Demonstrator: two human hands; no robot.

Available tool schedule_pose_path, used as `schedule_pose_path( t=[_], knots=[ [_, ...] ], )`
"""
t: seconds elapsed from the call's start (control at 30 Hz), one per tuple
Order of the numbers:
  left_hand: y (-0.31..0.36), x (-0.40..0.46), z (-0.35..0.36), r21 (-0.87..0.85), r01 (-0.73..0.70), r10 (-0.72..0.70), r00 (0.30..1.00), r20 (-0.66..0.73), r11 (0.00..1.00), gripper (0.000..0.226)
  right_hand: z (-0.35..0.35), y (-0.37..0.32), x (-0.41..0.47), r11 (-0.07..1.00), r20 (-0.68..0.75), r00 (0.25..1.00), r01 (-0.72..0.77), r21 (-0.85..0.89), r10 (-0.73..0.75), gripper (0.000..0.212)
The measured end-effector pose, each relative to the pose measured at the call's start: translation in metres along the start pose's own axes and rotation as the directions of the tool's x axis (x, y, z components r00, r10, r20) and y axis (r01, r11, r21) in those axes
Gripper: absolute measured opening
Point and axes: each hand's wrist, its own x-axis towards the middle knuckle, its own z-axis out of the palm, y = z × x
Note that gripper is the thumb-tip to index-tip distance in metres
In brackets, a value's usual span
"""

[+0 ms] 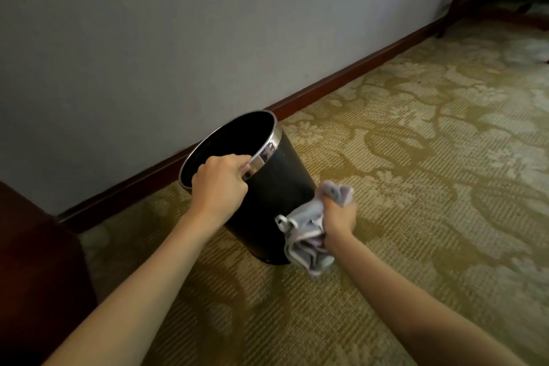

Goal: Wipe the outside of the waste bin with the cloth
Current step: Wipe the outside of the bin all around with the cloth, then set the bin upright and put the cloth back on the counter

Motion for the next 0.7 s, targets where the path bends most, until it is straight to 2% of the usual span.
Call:
schedule_pose_path(
  t=[0.1, 0.2, 0.27, 0.37, 0.47, 0.53, 0.6, 0.7],
  knots=[
    [0.003, 0.0, 0.002, 0.003, 0.047, -0.047, 0.999, -0.005, 0.999, 0.023, 0.024, -0.05, -0.009, 0.984, 0.128, 0.977, 0.159, 0.084, -0.169, 0.039],
    [-0.002, 0.001, 0.0, 0.016, 0.045, -0.045, 0.998, 0.05, 0.999, 0.018, 0.05, -0.104, -0.029, 0.893, 0.263, 0.853, 0.436, 0.116, -0.451, 0.022],
    [-0.005, -0.003, -0.003, 0.027, 0.021, -0.022, 0.997, 0.067, 0.999, 0.02, 0.061, -0.123, -0.037, 0.852, 0.289, 0.803, 0.512, 0.112, -0.521, 0.032],
    [-0.014, -0.013, -0.007, -0.034, 0.023, -0.021, 0.997, 0.079, 0.999, 0.027, 0.063, -0.116, -0.022, 0.86, 0.255, 0.831, 0.51, 0.008, -0.495, 0.04],
    [-0.02, -0.022, -0.014, -0.095, 0.043, -0.034, 0.995, 0.097, 0.995, 0.026, 0.041, -0.076, 0.009, 0.915, 0.197, 0.927, 0.354, -0.191, -0.318, 0.039],
    [-0.023, -0.027, -0.017, -0.121, 0.058, -0.048, 0.995, 0.082, 0.991, 0.026, 0.017, -0.041, 0.024, 0.916, 0.154, 0.963, 0.261, -0.305, -0.223, 0.039],
    [-0.023, -0.029, -0.016, -0.127, 0.054, -0.044, 0.996, 0.074, 0.99, 0.026, -0.004, -0.01, 0.027, 0.921, 0.113, 0.979, 0.197, -0.335, -0.169, 0.04],
    [-0.013, -0.033, -0.011, -0.122, 0.007, 0.006, 0.995, 0.103, 0.992, 0.028, -0.02, 0.008, 0.02, 0.945, 0.115, 0.984, 0.167, -0.283, -0.139, 0.049]
  ],
)
